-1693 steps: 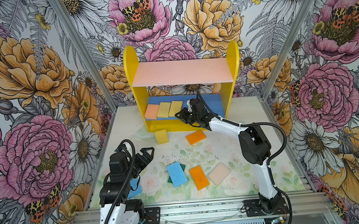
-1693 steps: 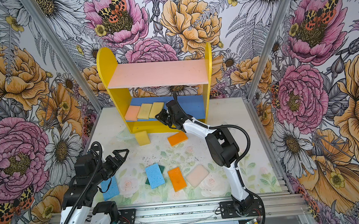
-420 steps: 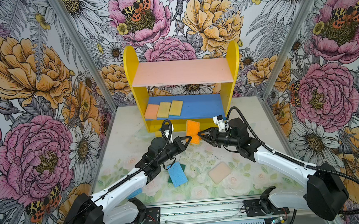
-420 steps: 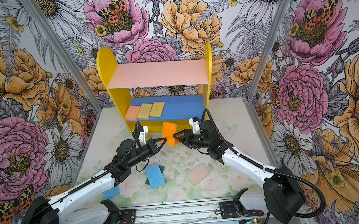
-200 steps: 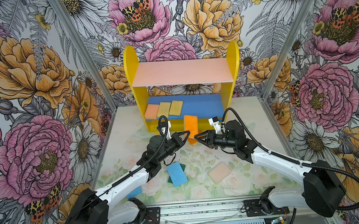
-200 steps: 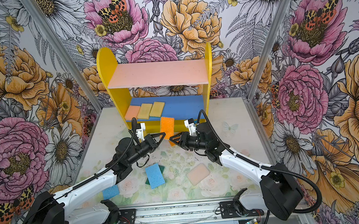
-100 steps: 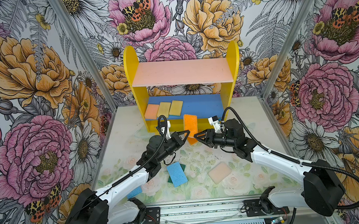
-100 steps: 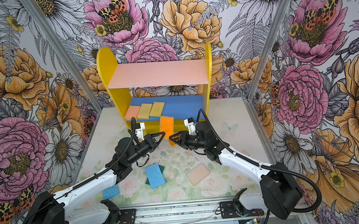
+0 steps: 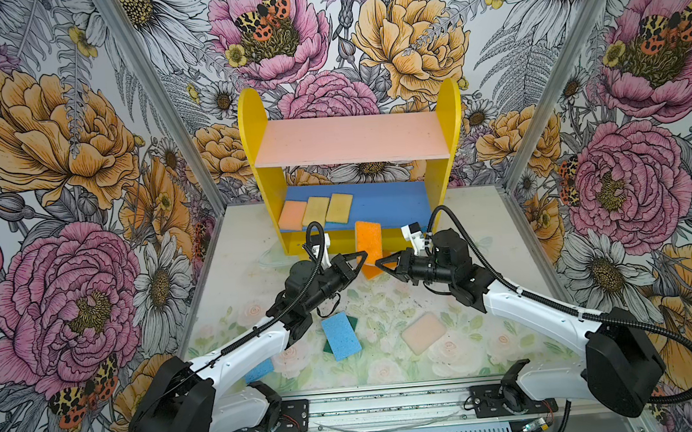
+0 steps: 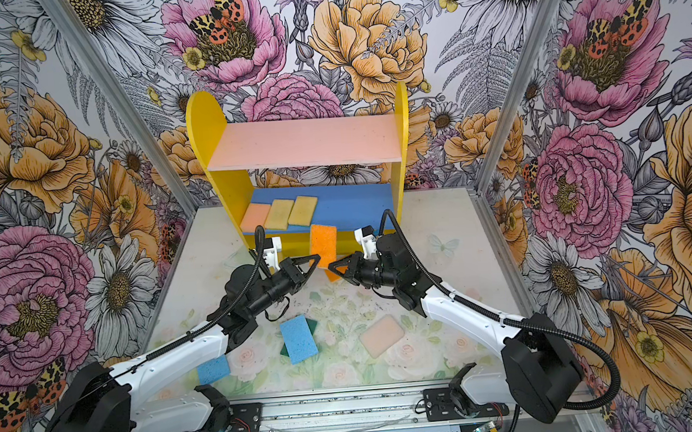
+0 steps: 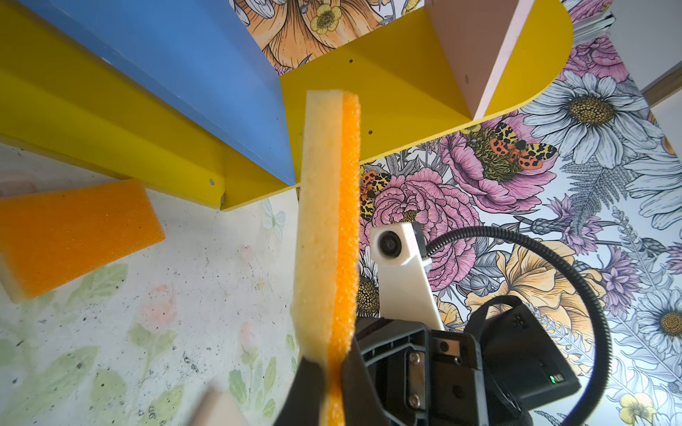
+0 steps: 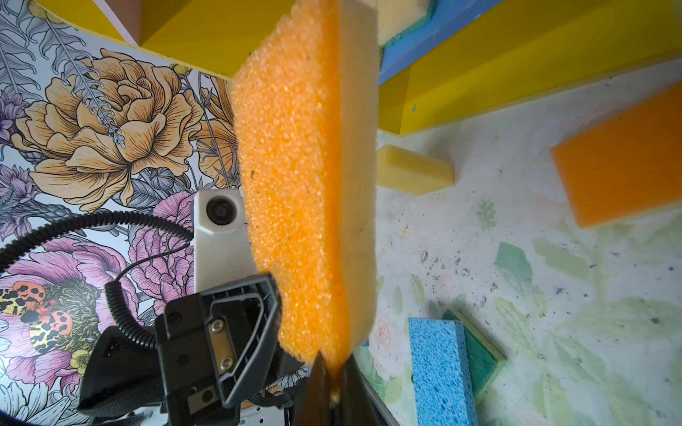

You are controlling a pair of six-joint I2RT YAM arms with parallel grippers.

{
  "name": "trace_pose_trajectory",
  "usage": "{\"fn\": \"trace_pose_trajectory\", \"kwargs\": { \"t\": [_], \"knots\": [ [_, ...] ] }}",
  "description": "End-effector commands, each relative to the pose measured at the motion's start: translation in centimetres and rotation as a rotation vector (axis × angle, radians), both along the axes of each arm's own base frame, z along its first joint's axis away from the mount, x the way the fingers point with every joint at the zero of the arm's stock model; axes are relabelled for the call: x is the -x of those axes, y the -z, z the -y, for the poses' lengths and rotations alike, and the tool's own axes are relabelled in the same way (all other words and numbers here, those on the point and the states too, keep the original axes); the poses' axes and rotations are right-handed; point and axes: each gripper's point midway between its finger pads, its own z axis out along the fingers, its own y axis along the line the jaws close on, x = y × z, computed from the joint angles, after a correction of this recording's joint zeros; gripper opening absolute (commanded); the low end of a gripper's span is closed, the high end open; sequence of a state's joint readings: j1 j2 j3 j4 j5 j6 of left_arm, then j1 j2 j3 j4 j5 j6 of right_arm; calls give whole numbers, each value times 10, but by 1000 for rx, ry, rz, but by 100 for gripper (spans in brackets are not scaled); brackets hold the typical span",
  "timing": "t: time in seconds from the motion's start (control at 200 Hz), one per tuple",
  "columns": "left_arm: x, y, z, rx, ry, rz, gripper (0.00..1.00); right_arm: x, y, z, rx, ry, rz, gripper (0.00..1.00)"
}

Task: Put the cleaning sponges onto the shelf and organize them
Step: 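Carry the orange sponge to the shelf with the right gripper while left follows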

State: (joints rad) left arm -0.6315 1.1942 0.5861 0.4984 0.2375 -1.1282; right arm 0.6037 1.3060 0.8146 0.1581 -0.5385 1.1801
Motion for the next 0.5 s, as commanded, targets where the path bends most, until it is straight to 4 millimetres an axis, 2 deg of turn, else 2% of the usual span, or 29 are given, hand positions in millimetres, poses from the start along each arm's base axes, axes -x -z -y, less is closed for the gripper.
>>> {"fn": "trace_pose_trajectory", "kwargs": {
  "t": [0.0,0.05,0.085,0.155,0.205,0.235,0.305,0.365,0.495],
  "knots": [
    [7,-5,5,19,53,22,9,-8,-4,1,11,32,37,2],
    [6,-2,4,10,51,12,17,-10,-4,3,13,43,37,1],
    [5,1,3,0,48,1,35,-12,-5,3,13,48,39,0],
    [3,2,-3,-3,39,-5,55,-17,-10,2,9,53,51,0],
    [3,2,-7,-8,29,-6,79,-22,-12,1,12,55,57,0],
    [3,2,-11,-16,23,-7,88,-25,-15,1,15,57,64,0],
    [4,4,-24,-68,-6,-17,98,-34,-16,2,36,63,73,0],
    [7,9,-44,-151,-51,-28,99,-42,-17,4,57,68,81,0],
    [19,18,-113,-337,-247,-82,99,-62,-16,7,103,75,87,0]
  ]
}}
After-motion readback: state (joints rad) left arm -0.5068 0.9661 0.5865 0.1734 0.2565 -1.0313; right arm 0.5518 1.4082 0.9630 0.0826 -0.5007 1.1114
